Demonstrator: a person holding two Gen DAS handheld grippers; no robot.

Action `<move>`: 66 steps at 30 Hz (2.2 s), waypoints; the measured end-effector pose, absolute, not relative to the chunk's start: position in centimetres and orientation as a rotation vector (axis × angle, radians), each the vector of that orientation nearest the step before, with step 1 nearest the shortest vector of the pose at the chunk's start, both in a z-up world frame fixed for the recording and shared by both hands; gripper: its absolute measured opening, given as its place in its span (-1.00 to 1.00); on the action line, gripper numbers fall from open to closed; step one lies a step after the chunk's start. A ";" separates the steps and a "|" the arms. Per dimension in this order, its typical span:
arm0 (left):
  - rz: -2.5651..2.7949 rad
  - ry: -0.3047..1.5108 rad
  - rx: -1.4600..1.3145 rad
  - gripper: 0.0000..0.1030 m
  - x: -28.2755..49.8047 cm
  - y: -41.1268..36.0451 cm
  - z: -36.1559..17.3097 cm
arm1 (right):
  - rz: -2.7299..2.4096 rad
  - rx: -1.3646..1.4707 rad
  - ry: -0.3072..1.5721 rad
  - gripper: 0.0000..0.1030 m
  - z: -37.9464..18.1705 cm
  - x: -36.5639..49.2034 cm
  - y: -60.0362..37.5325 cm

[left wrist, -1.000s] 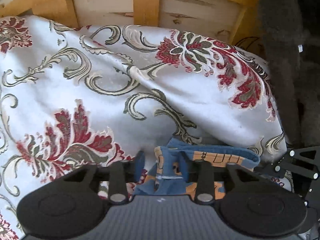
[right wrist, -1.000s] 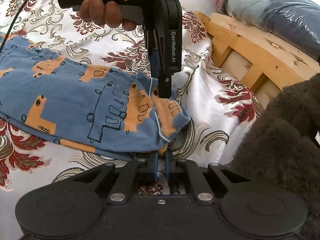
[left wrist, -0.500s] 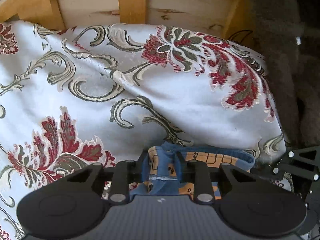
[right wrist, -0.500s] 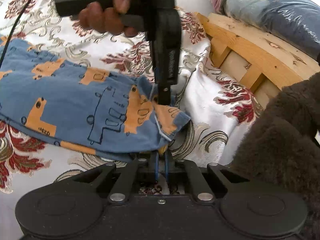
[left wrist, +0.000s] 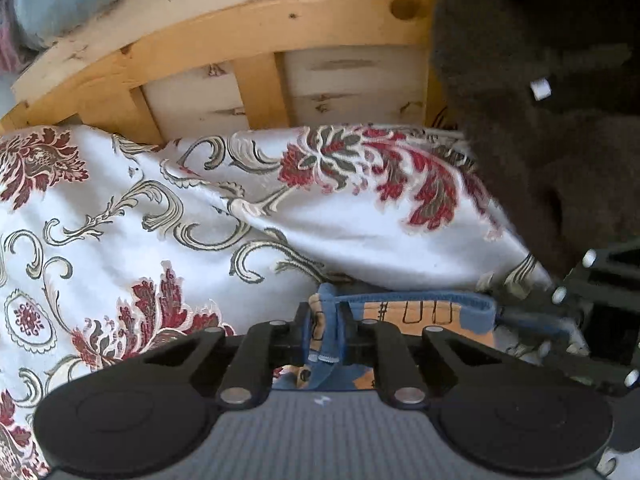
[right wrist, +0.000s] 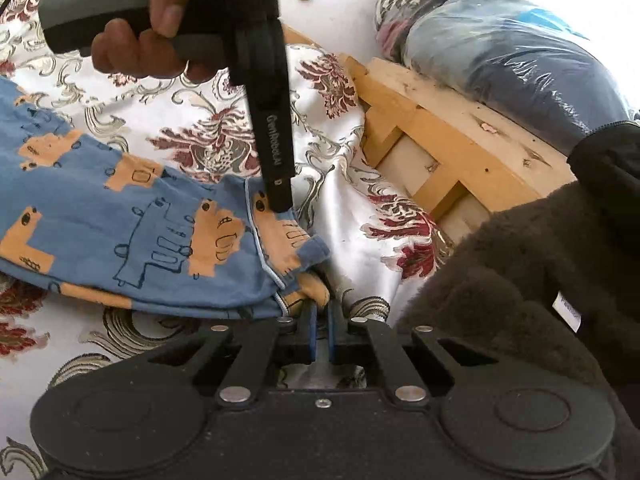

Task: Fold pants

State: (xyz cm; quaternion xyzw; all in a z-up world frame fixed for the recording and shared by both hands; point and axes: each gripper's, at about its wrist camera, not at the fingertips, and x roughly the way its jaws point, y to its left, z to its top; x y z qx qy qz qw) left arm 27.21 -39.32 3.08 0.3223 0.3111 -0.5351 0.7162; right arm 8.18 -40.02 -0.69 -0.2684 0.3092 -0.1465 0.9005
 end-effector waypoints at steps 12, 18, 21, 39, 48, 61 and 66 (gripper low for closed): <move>-1.136 0.694 0.529 0.27 29.0 -37.2 5.6 | -0.264 -0.492 0.415 -0.16 1.6 6.7 -39.0; -1.038 0.801 0.436 0.26 29.1 -35.3 5.0 | -0.189 -0.532 0.567 -0.78 -0.8 9.5 -38.4; -1.024 0.855 0.406 0.18 28.9 -34.4 3.9 | -0.294 -0.481 0.616 -0.80 -0.9 9.8 -40.1; -0.956 0.820 0.407 0.48 29.1 -35.5 2.2 | -0.222 -0.491 0.621 -0.56 -2.2 9.1 -39.4; -0.663 0.813 0.196 0.68 22.6 -20.0 1.2 | -0.174 -0.509 0.522 0.33 -1.7 7.5 -38.2; -0.562 0.865 0.303 0.76 10.8 -4.3 -2.7 | 0.131 -0.449 0.631 0.63 1.1 8.6 -31.1; -0.559 0.900 0.220 0.76 12.6 -0.4 0.6 | 0.408 -0.259 0.661 0.56 2.7 14.6 -25.8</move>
